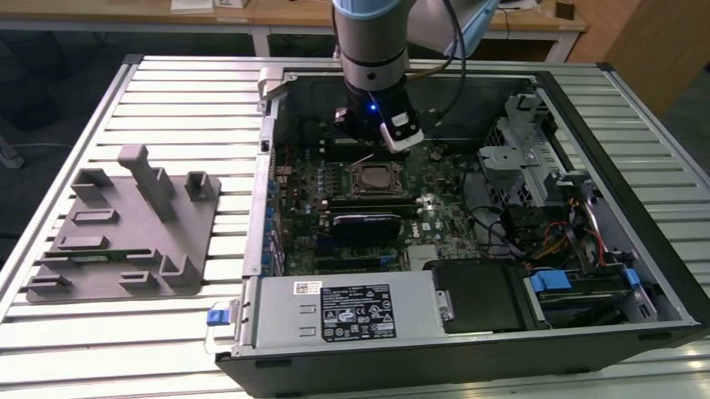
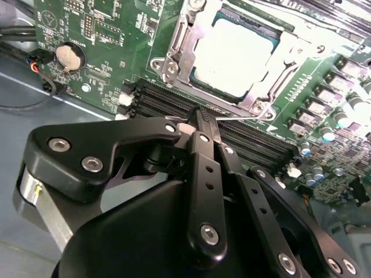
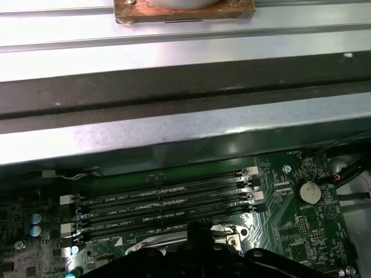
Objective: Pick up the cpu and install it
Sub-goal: 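Install the first cpu locking lever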
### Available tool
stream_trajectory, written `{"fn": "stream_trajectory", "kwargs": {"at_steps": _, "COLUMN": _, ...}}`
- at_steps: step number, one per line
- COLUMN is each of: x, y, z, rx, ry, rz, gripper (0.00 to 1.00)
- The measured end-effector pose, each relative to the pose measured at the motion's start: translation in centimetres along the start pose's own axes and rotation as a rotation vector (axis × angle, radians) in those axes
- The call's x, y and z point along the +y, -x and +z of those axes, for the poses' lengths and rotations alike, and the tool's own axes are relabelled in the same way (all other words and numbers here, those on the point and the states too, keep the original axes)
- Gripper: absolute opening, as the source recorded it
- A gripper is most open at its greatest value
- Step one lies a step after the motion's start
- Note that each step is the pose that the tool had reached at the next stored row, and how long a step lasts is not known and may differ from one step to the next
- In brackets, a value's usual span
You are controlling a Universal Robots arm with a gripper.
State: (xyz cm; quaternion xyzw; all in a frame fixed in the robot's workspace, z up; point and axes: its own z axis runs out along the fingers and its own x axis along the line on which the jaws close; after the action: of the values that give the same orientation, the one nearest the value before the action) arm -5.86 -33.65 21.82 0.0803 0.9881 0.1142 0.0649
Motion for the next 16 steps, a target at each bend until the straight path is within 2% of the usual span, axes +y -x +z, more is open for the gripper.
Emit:
{"fn": "stream_trajectory", "kwargs": {"at_steps": 3, "x": -0.05, "y": -0.02, "z": 0.19, "rx": -0.0123, "ry": 0.0019, "rz": 0.004, "gripper": 0.11}}
{"fn": "stream_trajectory", "kwargs": {"at_steps": 6, "x": -0.13, "y": -0.05, "z": 0.45, "rx": -0.0175, "ry": 0.0005, "rz": 0.017, "gripper": 0.11}}
{"fn": "stream_trajectory", "kwargs": {"at_steps": 12, "x": -0.22, "y": -0.11, "z": 0.82, "rx": -0.0415, "ry": -0.0113, "rz": 0.115, "gripper": 0.11}}
{"fn": "stream_trajectory", "kwargs": {"at_steps": 16, "x": -0.08, "y": -0.26, "z": 0.93, "rx": -0.0480, "ry": -0.0145, "rz": 0.141, "gripper": 0.11}}
